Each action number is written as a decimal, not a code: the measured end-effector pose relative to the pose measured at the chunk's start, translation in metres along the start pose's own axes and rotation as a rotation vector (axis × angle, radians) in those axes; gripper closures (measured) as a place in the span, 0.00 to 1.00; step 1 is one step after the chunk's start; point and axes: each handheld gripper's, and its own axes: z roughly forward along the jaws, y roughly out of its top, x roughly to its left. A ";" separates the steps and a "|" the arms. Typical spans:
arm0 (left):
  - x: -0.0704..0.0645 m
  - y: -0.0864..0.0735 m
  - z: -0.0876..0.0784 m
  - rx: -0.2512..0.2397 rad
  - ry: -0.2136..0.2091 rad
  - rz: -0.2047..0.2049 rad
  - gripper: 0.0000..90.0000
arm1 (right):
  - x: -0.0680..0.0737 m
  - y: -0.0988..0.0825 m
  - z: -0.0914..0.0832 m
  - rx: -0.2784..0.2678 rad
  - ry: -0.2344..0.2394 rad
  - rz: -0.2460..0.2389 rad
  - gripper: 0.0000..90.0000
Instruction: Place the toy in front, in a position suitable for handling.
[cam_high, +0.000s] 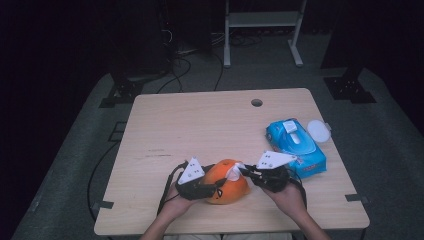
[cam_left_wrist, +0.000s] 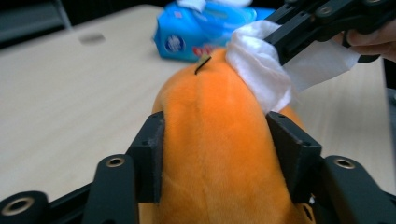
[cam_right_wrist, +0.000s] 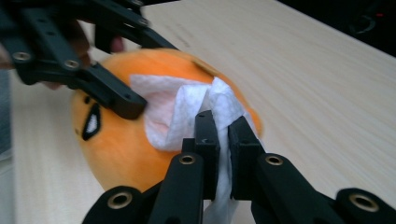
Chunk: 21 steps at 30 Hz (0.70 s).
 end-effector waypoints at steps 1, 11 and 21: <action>-0.002 0.001 0.000 -0.010 0.016 0.020 0.51 | -0.002 0.000 -0.002 -0.005 -0.016 0.008 0.93; -0.009 -0.003 0.004 0.009 0.010 0.100 0.47 | 0.017 0.004 0.004 0.011 -0.061 -0.066 0.89; -0.011 -0.003 0.004 0.018 0.011 0.138 0.46 | 0.022 0.006 0.004 0.005 0.007 -0.077 0.70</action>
